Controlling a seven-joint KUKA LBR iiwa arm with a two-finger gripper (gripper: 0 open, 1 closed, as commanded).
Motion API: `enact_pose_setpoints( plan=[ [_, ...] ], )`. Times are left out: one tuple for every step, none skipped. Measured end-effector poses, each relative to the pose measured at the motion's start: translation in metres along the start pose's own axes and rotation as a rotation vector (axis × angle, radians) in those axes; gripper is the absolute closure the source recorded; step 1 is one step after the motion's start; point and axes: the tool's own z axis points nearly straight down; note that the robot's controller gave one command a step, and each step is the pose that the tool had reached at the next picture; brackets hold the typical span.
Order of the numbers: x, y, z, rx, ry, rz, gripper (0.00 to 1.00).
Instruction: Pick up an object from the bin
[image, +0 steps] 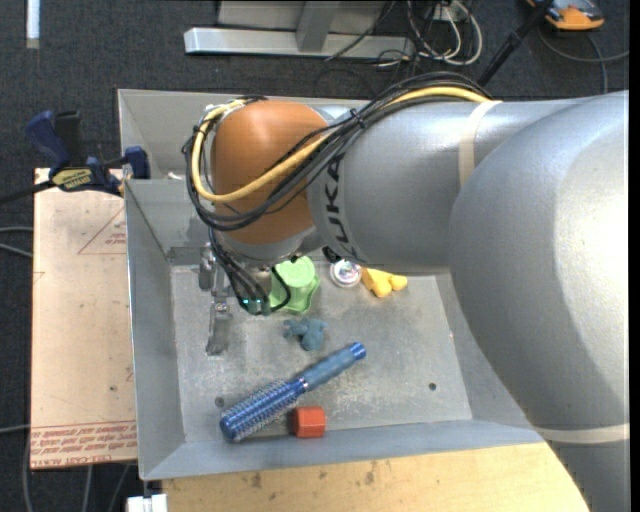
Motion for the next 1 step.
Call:
enact_pose_setpoints(
  plan=[
    [0.0727, -0.0185, 0.0917, -0.003, -0.019, -0.321, 0.00]
  ],
)
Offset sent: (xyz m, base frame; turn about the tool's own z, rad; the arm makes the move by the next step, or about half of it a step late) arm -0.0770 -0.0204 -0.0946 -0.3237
